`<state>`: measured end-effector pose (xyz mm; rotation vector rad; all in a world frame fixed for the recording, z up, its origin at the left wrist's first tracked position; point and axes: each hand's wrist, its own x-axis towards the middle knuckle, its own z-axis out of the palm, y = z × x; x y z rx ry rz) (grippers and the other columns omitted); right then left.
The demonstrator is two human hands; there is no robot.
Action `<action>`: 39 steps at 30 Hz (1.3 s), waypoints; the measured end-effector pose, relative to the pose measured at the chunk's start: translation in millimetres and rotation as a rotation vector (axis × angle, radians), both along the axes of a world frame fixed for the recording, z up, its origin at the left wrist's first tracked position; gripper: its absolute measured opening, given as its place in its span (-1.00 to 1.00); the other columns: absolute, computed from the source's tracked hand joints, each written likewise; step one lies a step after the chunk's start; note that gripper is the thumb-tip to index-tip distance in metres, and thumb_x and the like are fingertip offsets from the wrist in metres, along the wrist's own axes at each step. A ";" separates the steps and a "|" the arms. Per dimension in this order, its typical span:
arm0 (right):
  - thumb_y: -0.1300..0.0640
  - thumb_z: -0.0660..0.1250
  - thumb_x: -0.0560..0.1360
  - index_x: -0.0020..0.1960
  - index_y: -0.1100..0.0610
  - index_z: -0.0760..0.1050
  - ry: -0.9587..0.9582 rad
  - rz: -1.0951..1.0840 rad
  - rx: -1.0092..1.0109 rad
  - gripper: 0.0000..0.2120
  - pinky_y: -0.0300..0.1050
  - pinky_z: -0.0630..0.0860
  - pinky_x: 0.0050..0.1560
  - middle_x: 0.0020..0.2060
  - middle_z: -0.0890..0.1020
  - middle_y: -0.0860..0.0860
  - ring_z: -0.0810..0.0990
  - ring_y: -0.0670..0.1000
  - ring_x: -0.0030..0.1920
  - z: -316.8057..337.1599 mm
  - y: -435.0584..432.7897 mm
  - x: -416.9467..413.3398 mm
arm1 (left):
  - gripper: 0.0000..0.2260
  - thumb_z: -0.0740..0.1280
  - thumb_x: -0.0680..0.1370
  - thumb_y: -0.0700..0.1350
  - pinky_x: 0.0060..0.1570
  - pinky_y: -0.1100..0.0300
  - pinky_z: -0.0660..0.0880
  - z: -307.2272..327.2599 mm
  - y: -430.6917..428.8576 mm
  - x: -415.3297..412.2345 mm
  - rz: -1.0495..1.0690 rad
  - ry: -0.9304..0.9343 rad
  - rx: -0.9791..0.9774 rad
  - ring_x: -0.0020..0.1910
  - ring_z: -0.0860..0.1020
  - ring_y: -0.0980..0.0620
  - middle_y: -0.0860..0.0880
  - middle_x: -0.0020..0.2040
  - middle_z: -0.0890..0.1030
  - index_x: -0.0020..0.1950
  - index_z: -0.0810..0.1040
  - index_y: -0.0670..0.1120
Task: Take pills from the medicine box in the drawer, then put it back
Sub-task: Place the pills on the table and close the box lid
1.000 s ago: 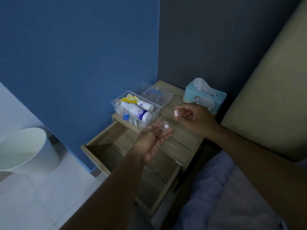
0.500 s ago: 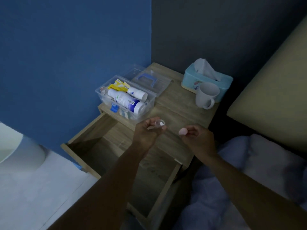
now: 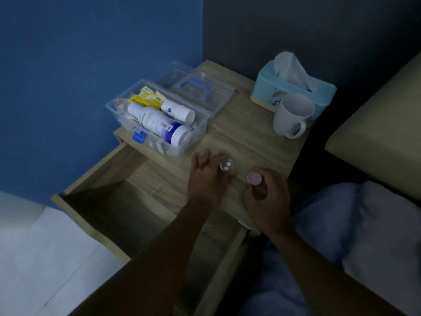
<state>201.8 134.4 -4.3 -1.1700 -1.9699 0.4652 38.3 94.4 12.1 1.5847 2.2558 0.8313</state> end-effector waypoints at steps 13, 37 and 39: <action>0.23 0.31 0.53 0.35 0.15 0.44 -0.020 -0.003 -0.048 -0.61 -0.13 0.51 0.23 0.19 0.53 0.03 0.53 -0.02 0.21 3.5 5.4 -1.0 | -0.53 0.15 0.56 0.23 0.48 0.05 0.02 -6.3 20.5 15.9 0.051 0.017 0.076 0.52 0.19 -0.05 -0.04 0.44 0.43 0.41 0.36 0.07; 0.32 0.37 0.40 0.28 0.19 0.48 0.186 -0.158 -0.107 -0.56 0.04 0.50 0.19 0.23 0.43 0.15 0.51 0.11 0.19 37.1 18.3 6.2 | -0.47 -0.04 0.63 0.02 0.51 -0.10 0.03 -1.4 -34.5 -5.1 -0.157 0.276 -0.212 0.57 0.01 -0.13 -0.15 0.59 0.06 0.57 0.06 -0.13; 0.33 0.33 0.40 0.32 0.23 0.44 0.147 -0.147 -0.066 -0.52 0.03 0.42 0.31 0.28 0.40 0.18 0.45 0.09 0.28 49.8 35.9 3.4 | -0.48 0.00 0.64 0.00 0.52 -0.09 0.02 -1.6 -33.4 -3.8 -0.154 0.268 -0.209 0.57 0.02 -0.15 -0.16 0.59 0.07 0.57 0.06 -0.14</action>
